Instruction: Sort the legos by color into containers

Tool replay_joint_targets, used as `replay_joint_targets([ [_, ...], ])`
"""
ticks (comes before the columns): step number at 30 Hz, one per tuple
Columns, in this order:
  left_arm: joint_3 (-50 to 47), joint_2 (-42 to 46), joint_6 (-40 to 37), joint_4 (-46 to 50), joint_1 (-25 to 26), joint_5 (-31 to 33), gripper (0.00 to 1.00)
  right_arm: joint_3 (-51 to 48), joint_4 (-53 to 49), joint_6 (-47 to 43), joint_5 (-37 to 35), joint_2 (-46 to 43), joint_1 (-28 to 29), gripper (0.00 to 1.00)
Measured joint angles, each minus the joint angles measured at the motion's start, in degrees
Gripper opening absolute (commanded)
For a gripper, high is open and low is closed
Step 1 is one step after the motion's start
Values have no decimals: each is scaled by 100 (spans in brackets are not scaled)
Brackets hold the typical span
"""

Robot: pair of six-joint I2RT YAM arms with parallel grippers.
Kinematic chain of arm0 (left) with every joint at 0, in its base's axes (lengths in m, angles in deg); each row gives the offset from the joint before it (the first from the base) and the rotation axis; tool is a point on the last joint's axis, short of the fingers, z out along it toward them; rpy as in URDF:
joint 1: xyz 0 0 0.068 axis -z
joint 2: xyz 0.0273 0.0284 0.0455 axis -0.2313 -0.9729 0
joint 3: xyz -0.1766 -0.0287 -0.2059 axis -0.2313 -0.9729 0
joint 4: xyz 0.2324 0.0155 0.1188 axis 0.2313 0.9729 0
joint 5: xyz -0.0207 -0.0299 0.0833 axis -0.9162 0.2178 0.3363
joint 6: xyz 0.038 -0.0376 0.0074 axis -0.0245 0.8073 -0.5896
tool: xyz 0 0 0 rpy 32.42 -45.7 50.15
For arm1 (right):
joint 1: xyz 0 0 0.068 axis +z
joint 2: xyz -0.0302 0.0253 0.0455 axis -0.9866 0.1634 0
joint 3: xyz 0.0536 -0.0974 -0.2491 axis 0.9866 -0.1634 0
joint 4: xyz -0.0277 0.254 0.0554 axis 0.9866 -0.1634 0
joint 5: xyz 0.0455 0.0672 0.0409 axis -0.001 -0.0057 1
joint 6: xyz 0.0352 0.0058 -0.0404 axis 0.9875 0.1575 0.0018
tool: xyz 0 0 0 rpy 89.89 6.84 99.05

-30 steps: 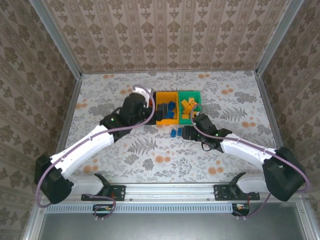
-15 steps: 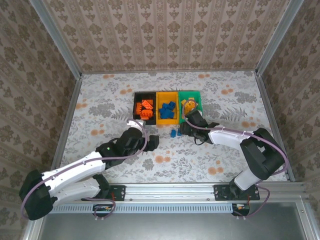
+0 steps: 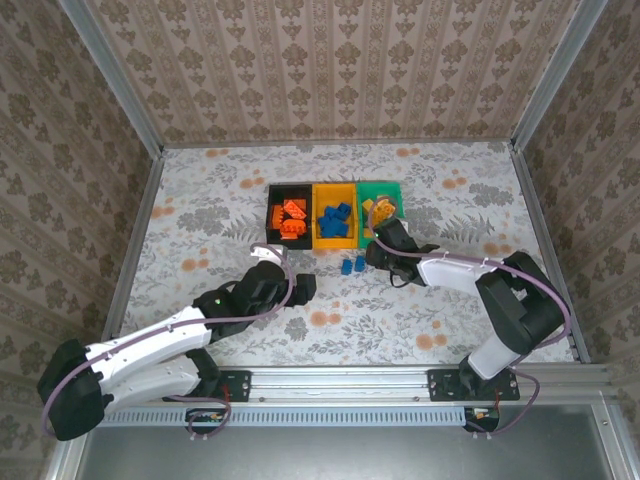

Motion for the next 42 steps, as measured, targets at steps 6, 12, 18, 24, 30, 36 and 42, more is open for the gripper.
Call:
replay_joint_targets([
  [6,-7,22,2,4,26,31,100,-208,-11,-92,37,-273,-70,51],
  [12,-11,94,2,9,26,72,100,-232,-92,-240,66,-723,-70,57],
  [18,-11,96,2,11,26,105,100,-31,-144,-363,136,-417,-70,58],
  [24,-11,96,2,13,26,116,100,107,-186,-422,192,144,-70,50],
  [30,-11,96,20,17,26,129,100,173,-186,-555,188,323,-70,38],
  [36,-46,96,46,17,24,160,100,155,-223,-721,203,181,-70,24],
  [42,-90,96,57,31,24,160,100,76,-466,-839,363,-785,52,21],
])
